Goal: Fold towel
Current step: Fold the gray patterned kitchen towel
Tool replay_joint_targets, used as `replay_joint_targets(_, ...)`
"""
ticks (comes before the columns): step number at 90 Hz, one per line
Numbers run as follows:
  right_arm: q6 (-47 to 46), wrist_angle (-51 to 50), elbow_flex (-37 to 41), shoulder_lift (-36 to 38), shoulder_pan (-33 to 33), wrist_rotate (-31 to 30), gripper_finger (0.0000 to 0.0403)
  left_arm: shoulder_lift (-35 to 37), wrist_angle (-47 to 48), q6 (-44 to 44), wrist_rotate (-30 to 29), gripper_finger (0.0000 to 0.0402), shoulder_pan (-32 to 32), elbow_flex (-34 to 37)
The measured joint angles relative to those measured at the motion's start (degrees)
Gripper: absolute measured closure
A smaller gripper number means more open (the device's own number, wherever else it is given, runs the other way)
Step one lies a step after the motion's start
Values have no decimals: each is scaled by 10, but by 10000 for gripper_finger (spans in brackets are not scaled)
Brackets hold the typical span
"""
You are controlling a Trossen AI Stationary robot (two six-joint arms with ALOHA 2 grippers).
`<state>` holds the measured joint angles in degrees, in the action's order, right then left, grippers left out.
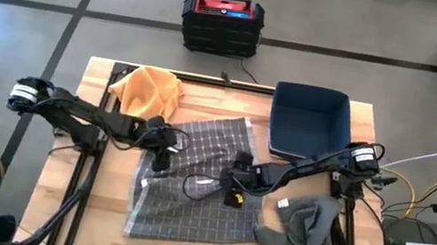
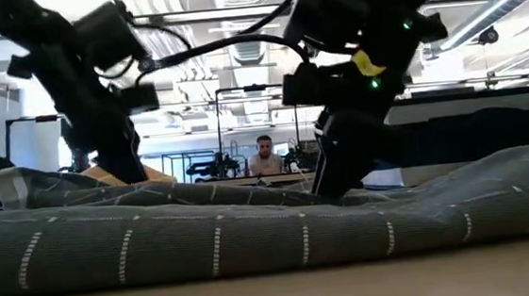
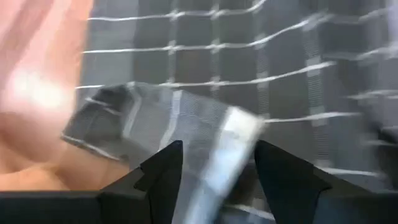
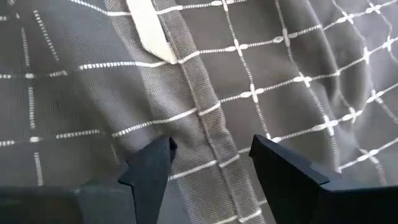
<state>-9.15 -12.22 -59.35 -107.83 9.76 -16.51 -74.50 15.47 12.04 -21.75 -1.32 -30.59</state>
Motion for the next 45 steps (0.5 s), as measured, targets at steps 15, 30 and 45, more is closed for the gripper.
replay_joint_targets(15,-15,14,11,1,0,0,191,-36,-3,-4,-153,238,-6,-10)
replay_joint_targets(30,-16,11,12,1,3,0,202,-38,61,62,-200,308,-28,-16)
replay_joint_targets(45,-14,1,11,1,8,1,211,-36,249,196,-227,370,-54,-15)
